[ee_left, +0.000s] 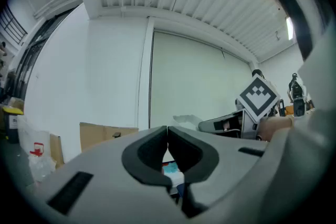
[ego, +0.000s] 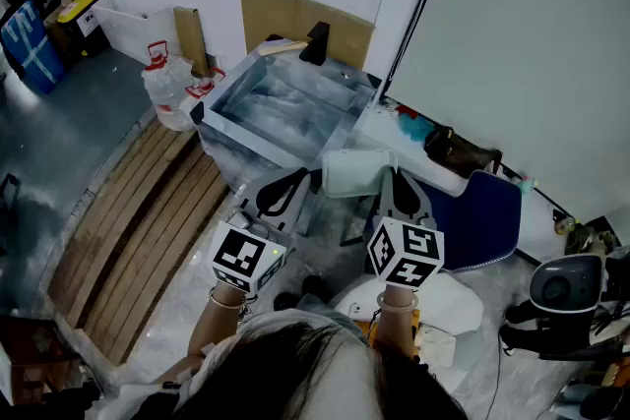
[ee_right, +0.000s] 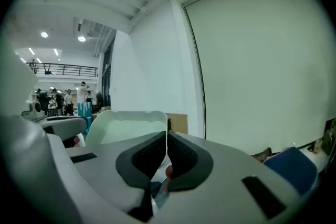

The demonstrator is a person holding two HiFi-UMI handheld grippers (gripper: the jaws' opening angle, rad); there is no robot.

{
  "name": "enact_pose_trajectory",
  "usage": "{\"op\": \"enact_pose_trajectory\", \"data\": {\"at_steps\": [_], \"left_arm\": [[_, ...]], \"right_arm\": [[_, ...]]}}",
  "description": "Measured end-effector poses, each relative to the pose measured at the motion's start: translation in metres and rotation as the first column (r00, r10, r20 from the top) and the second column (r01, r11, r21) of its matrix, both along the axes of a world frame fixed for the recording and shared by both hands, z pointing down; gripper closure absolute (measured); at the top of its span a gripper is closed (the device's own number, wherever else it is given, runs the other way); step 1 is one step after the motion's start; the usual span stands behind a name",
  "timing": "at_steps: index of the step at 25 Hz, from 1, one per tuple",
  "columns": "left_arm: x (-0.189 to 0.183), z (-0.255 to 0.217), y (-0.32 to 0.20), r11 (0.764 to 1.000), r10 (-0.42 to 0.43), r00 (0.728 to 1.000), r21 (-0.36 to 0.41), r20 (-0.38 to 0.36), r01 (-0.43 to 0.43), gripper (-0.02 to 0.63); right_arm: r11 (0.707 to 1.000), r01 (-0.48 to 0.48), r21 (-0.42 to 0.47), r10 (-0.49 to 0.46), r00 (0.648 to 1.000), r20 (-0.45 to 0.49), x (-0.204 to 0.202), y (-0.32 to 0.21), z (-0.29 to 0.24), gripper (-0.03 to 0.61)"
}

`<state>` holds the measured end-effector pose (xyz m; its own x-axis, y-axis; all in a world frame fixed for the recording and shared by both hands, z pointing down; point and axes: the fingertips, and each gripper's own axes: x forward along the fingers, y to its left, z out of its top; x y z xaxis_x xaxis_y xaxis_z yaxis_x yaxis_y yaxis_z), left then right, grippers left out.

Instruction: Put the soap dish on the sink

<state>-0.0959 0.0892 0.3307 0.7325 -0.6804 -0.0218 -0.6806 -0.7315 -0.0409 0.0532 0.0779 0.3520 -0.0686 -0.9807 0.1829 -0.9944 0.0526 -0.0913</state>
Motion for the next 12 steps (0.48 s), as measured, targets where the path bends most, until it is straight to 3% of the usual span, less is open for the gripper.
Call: {"op": "enact_pose_trajectory", "data": {"at_steps": [6,12], "left_arm": [[0.018,0.004,-0.026,1.000,-0.017,1.000,-0.005,0.002,0.017,0.604],[0.032,0.009,-0.048,0.999,-0.038,0.999,-0.016,0.008,0.038,0.604]], "right_arm": [[1.000,0.008,0.004,-0.008,0.999,-0.040,0.015,-0.025,0.001,0.551],[1.000,0.019,-0.008,-0.019,1.000,-0.004,0.032,-0.051,0.009,0.549]]}}
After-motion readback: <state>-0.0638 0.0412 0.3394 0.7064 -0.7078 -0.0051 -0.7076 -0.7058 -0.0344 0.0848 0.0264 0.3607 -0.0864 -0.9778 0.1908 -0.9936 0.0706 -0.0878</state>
